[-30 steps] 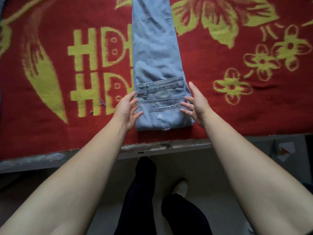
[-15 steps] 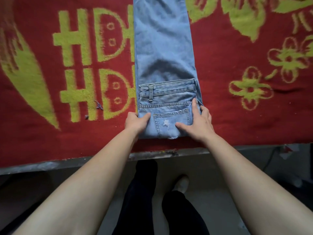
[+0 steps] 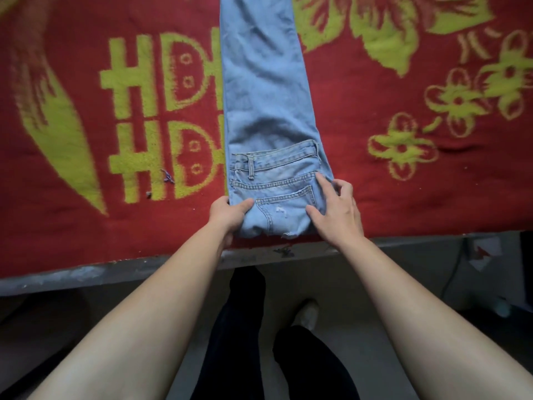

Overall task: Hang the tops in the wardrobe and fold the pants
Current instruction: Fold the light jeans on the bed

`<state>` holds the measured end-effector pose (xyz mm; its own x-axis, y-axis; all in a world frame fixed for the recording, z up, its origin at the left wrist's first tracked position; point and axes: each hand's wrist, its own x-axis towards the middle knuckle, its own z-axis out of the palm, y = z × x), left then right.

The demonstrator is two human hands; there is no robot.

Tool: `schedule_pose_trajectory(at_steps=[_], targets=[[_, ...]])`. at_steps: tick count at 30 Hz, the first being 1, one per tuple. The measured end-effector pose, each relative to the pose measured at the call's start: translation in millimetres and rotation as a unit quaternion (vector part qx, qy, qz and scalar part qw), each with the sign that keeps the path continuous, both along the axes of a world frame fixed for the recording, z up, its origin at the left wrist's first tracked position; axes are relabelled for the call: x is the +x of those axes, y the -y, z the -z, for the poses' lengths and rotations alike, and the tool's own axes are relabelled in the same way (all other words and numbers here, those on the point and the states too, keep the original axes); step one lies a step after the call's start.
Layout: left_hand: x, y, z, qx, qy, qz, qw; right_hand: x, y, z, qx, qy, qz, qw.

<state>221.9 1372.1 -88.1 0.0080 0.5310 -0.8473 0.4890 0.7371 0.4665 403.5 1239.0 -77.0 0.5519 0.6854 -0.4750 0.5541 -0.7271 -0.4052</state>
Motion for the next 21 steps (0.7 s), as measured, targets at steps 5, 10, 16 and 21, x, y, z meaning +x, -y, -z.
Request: schedule_pose_trajectory(at_steps=[5,10,16,21], targets=[[-11.9,39.4,-45.0,-0.13,0.056,-0.057,0.988,-11.4,47.1,-37.0,0.055,-0.004,-0.047,0.997],[-30.5,80.9,-71.3,-0.212,0.087,-0.08,0.97,-20.3,112.1,-67.2,0.106,-0.052,-0.176,0.977],[-51.5,117.1,-95.0,-0.231,0.048,0.005,0.972,-20.7,145.9,-95.9,0.145,-0.021,-0.243,0.959],[-44.3,92.3,-115.9,-0.199,-0.007,0.028,0.98,-3.8,106.3,-122.4,0.056,-0.036,-0.207,0.976]])
